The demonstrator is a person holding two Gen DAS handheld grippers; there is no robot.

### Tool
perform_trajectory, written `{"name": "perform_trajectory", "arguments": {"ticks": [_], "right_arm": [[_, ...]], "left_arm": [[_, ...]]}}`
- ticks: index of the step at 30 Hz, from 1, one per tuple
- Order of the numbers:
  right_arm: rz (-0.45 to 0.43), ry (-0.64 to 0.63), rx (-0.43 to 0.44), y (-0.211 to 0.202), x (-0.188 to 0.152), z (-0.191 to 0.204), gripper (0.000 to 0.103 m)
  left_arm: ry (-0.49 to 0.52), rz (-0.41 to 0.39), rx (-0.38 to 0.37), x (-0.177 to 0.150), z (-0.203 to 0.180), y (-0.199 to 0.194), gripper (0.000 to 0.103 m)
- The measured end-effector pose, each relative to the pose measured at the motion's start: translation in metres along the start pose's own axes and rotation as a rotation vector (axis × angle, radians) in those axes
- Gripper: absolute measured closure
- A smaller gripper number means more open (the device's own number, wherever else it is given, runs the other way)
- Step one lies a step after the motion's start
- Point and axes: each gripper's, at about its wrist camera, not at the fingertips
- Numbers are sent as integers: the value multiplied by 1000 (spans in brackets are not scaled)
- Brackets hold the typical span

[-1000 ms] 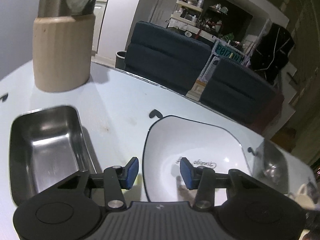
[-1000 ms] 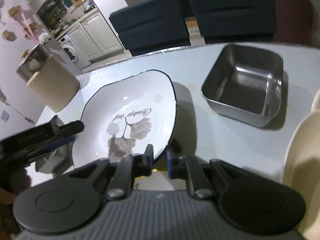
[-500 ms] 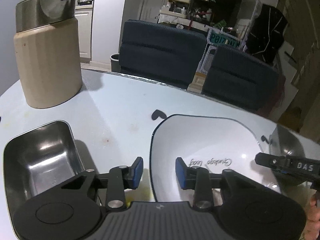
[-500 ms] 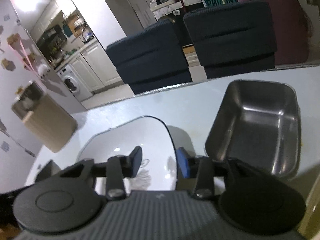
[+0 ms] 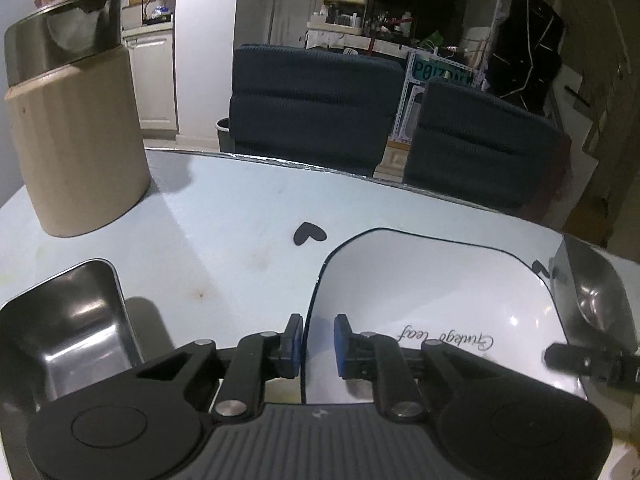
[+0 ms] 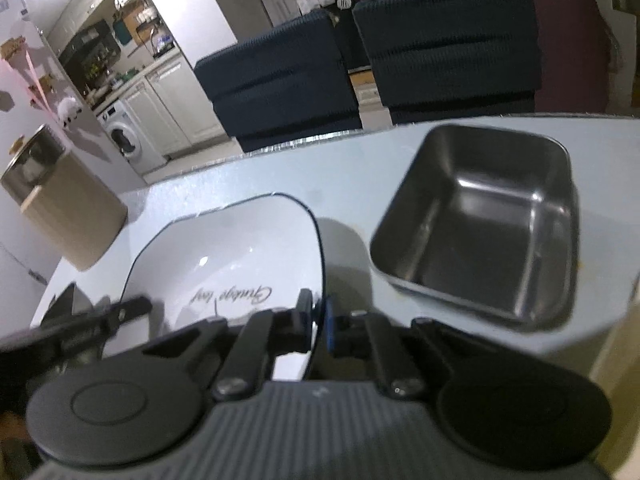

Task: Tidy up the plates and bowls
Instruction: 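Close the left gripper on the plate rim while the right gripper grips the rim, then lift and carry the white plate across the table with both grippers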

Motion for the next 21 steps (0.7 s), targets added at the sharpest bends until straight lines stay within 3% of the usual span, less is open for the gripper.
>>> {"name": "perform_trajectory", "arguments": {"ticks": [7,11,21], "right_arm": [[20,43,63,4,-2,-15,93],[19,40,57,4,-5,-10,92],[-2,58,59,0,-10,-11,92]], "left_arm": [[-53,89,-85,11,13,11,83],[-84,106,-133,14,19,19,82],[-51,114,-147,15,18,20,84]]}}
Point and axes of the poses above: each gripper's, at about its wrist camera, not at the fingertips, and y roughly the way its jaws point, z to its left, x to its top, and after that the axes turned 5 degrees about y, right-handed
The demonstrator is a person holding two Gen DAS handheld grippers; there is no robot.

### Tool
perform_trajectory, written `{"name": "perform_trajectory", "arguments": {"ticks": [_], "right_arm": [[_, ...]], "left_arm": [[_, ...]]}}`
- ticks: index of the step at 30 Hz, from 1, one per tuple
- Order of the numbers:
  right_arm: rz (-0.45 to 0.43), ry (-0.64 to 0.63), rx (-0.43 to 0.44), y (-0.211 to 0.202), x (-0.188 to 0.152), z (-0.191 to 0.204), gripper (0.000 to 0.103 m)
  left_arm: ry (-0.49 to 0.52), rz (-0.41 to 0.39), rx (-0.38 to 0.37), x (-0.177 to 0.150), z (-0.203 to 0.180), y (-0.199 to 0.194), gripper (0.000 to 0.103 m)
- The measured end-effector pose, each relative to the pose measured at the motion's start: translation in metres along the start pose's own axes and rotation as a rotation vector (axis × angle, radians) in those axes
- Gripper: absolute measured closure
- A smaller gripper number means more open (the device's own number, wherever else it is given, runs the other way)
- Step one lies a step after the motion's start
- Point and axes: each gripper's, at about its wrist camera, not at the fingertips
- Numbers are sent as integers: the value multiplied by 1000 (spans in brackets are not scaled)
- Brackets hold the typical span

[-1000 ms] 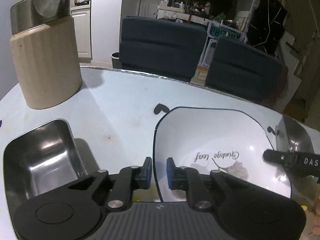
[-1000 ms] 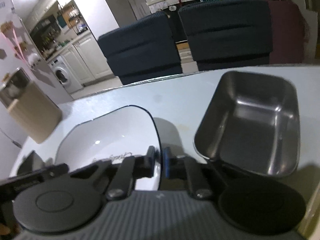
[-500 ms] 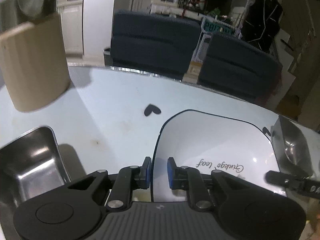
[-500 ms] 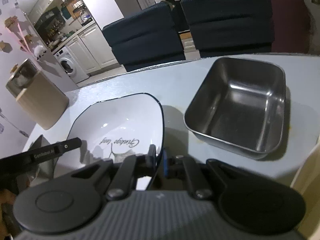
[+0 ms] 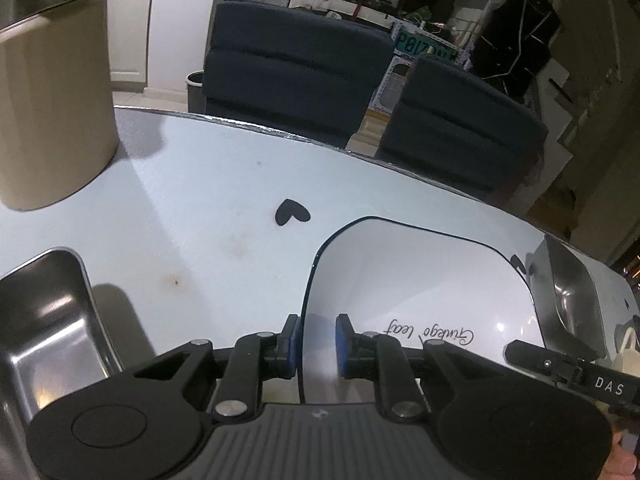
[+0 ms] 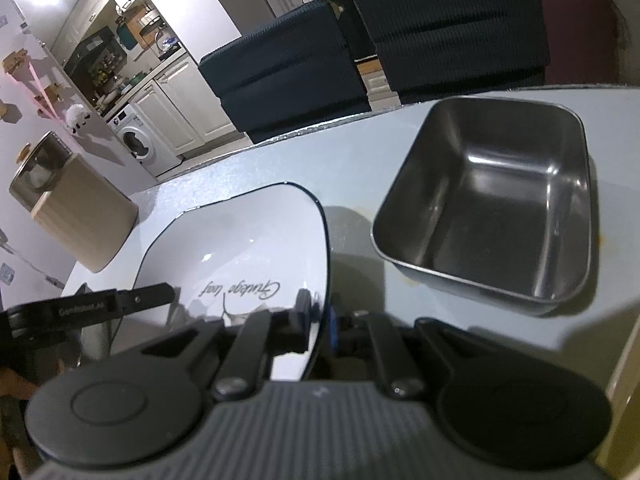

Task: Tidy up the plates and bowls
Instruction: 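Lift and carry the white plate across the table with both grippers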

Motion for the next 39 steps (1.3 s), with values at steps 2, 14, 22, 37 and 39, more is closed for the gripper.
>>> {"name": "perform_trajectory", "arguments": {"ticks": [2,14,22,37,39], "right_arm": [[-12,24,-3,-2,-2,-1,92],[-64,9,-8,-64,-5,20,91],[-104,-15,15,-132,-23,43,90],[-118,-40,-21,-230,-111,65,90],[-107,-17,-27,-233,-126,63,90]], "left_arm": [[6,-8,3,1,-1,-3,85],[54,-118,-2,0,-27,-81,87],[76,-193,-29,-28,-37,-156,88],[122,-203,-86,-109,-38,-243,88],[131,-190,-83,-120,-37,-247,88]]}}
Point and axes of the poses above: each gripper's, at about its wrist camera, not at the fingertips, and y roughly the way its jaws point, z to its left, x to its top, and after that the axes turned 5 degrees about y, right-handed
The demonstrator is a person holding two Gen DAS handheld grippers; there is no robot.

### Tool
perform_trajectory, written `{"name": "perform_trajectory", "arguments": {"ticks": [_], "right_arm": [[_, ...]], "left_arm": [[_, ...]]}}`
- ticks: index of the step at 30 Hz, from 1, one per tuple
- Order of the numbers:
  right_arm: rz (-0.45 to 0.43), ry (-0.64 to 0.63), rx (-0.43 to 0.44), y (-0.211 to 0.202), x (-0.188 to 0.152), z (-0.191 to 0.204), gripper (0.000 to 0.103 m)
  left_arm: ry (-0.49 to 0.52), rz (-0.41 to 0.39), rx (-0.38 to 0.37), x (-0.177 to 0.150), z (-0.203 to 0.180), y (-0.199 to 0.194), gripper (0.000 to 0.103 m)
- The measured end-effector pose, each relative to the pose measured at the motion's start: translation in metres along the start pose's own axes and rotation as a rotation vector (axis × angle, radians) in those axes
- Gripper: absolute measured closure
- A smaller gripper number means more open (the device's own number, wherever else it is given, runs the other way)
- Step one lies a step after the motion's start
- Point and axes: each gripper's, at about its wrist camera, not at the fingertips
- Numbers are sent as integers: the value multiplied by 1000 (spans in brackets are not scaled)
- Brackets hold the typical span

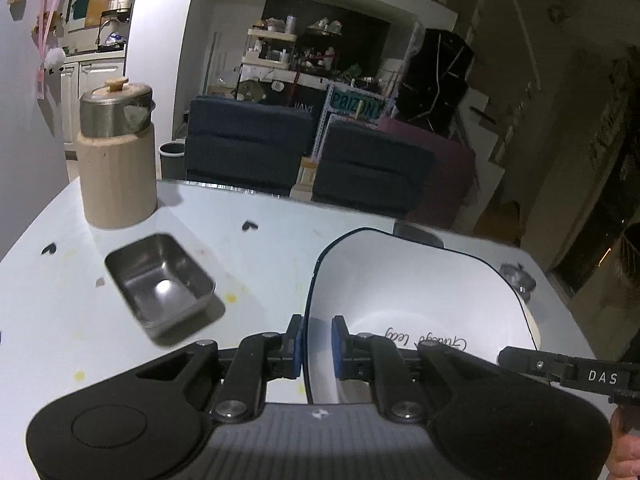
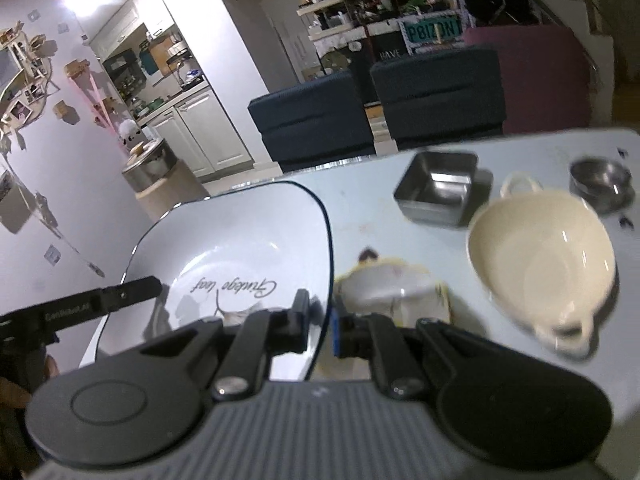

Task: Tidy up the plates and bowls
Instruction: 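Lift and carry the white plate across the table with both grippers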

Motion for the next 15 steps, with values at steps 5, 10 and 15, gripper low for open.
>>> {"name": "perform_trajectory", "arguments": {"ticks": [5,10,15], "right_arm": [[29,55,-25,-2,-30,1,89],[62,72,-47,4,-54,3,88],[113,59,-78,17,-66,8,87]], "left_arm": [[22,34,7,-20,3,-9,88],[18,98,10,-40,10,-9,88],[23,154,32,-56,18,-4,87]]}}
Point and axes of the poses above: each gripper's, at about its wrist camera, not at the fingertips, and y roughly the way its jaws point, z to its left, x to its top, and after that the axes turned 5 degrees about y, right-handed
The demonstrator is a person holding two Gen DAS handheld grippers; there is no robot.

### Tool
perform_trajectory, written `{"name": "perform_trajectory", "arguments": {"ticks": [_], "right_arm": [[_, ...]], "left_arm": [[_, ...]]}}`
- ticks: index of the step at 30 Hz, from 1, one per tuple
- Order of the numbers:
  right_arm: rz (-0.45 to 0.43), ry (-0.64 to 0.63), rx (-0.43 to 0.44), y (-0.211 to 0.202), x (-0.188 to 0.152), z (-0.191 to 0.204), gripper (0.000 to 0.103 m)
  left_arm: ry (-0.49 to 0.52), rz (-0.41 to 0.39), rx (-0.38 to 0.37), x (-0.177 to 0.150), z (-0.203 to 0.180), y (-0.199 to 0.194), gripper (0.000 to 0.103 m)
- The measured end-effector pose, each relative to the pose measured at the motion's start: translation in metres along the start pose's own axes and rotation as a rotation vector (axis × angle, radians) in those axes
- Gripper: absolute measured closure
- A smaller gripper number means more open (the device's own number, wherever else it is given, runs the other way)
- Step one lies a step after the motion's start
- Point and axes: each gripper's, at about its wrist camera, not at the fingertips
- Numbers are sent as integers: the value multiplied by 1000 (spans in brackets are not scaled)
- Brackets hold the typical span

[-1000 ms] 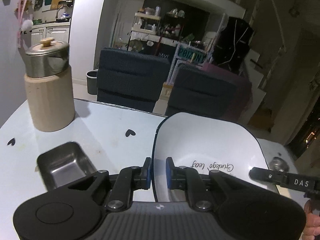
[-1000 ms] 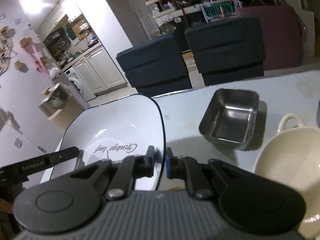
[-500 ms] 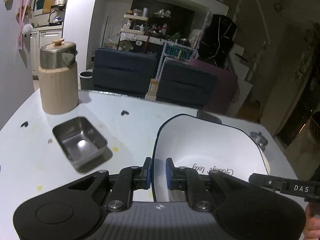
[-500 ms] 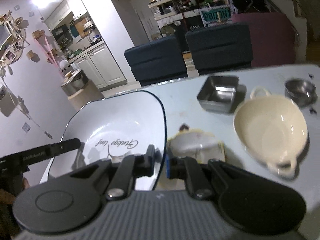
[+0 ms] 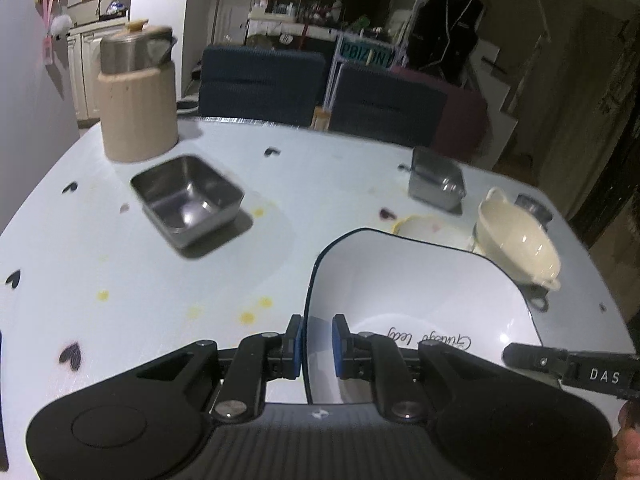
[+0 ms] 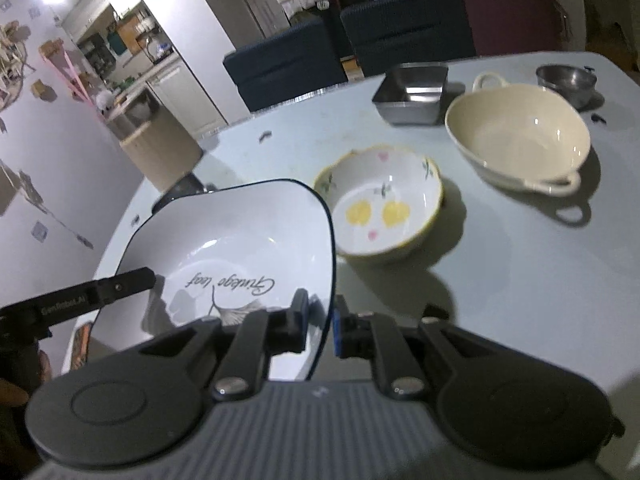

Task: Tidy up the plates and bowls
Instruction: 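Lift and carry the white plate across the table with both grippers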

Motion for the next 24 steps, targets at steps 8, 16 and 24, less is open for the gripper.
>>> {"name": "perform_trajectory", "arguments": {"ticks": [8,16,24], "right_arm": [[54,-58,-31,15,-9,12,87],[82,-97,-46,29,-14,24,89],[108,-128,-56,43,-17,37,89]], "left_arm": [[-42,72,21,-12,21,19,83],[-71,123,25,-25,38,36,79],[-82,155,28,-31,52,50,76]]}}
Point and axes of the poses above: each gripper's, at about its wrist camera, not at the fingertips, and y roughly the way its jaws point, z to its left, x to its top, and after that the axes turned 5 degrees about y, right-handed
